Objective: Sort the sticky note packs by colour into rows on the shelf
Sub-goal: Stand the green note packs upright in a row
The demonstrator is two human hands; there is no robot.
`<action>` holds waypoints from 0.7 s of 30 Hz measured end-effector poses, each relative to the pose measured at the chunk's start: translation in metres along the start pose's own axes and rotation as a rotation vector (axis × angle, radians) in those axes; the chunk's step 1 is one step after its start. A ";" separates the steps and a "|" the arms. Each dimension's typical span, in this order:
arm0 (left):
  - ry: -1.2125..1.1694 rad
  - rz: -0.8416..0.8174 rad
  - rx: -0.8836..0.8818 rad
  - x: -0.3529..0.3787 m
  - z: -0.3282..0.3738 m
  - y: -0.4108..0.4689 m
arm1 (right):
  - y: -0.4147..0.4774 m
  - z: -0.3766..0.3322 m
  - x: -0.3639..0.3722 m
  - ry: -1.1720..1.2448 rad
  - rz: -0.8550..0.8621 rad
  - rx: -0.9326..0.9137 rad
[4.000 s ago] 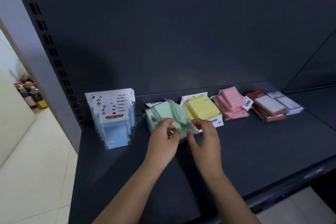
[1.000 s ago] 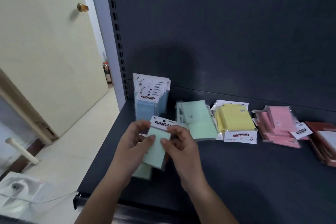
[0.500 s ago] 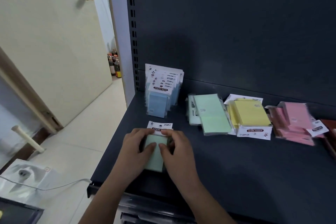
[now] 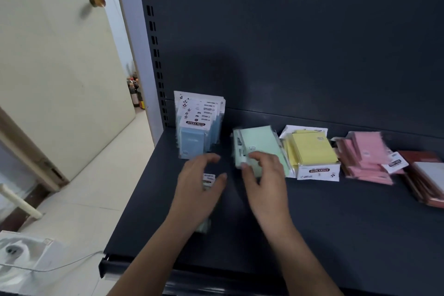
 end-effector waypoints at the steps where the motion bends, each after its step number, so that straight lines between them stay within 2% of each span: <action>1: -0.062 -0.060 0.005 0.013 0.008 0.009 | 0.002 0.008 -0.013 -0.006 0.043 0.027; 4: -0.270 -0.196 -0.086 0.051 0.016 0.031 | 0.009 0.038 -0.024 -0.002 0.013 0.141; 8: -0.398 -0.246 -0.178 0.078 0.019 0.043 | 0.014 0.058 -0.018 0.099 -0.095 0.185; 11: -0.379 -0.175 -0.185 0.077 0.022 0.045 | 0.015 0.068 -0.018 0.309 -0.133 0.264; 18: -0.130 0.029 -0.213 0.059 0.016 0.060 | 0.018 0.071 -0.017 0.481 -0.133 0.295; 21: -0.222 0.173 -0.171 0.041 0.020 0.058 | 0.016 0.070 -0.017 0.546 -0.145 0.299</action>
Point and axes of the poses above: each hand's wrist, its own y-axis towards the middle knuckle, its own x-axis out of the palm, z = x × y, the point moved 9 cm from there along y, towards the middle knuckle, and after that the axes turned 14 degrees about -z, right-handed, at the moved point
